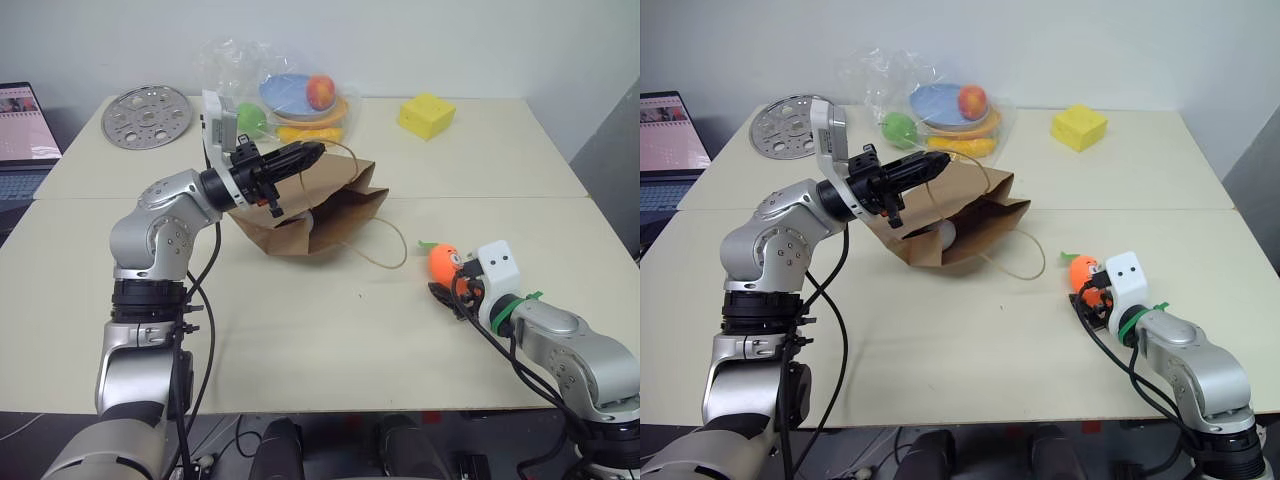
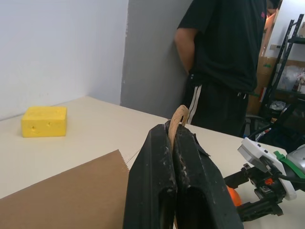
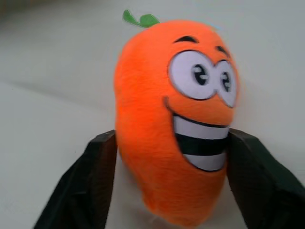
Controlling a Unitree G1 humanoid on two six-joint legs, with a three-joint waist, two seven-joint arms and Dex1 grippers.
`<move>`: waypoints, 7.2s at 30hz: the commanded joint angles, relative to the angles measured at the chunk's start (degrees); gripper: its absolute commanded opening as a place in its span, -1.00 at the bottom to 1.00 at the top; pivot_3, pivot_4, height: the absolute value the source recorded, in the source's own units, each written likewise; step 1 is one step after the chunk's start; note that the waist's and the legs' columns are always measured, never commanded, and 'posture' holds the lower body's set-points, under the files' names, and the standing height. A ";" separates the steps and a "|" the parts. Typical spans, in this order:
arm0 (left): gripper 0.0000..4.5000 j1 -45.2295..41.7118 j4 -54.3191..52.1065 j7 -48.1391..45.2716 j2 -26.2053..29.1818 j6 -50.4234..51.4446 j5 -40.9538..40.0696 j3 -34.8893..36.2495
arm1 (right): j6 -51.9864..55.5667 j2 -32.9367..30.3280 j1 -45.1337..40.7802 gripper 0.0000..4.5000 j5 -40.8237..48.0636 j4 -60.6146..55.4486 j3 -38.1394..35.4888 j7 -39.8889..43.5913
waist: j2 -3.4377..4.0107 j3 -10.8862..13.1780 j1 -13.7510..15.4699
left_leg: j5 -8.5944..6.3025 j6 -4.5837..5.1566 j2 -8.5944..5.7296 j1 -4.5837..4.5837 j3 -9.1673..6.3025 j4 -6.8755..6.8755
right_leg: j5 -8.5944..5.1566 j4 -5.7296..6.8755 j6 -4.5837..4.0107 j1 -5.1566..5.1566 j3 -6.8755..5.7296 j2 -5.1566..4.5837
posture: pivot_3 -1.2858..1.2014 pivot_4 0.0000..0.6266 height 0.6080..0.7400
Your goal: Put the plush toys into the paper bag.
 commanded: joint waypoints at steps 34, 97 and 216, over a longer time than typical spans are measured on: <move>-1.00 -2.59 -2.18 -0.51 -0.98 1.38 -0.65 -0.94 | -7.61 -3.06 -32.89 -1.00 -0.63 12.65 18.42 18.40 | 0.02 0.01 0.11 | 0.00 0.00 0.01 0.08 -0.06 0.00 | 0.00 -0.01 -0.01 0.09 -0.12 -0.01 | 0.03 -0.52 1.00; -1.00 -7.17 0.76 2.03 -2.26 2.60 -4.15 3.79 | 6.57 1.67 -30.43 0.98 5.93 5.60 -6.06 12.50 | 0.03 0.03 0.37 | 0.00 0.00 0.02 0.01 -0.09 -0.01 | 0.01 0.03 -0.01 0.03 -0.16 -0.02 | 0.03 -0.52 1.00; -1.00 -3.72 -1.83 2.85 0.11 3.46 -1.77 1.41 | -8.69 18.05 -33.62 -0.98 67.80 12.89 -0.98 -34.34 | 0.20 0.10 -1.47 | 0.01 0.00 0.04 -0.11 -0.02 -0.15 | 0.00 0.06 -0.02 -0.18 -0.07 0.00 | 0.03 -0.52 1.00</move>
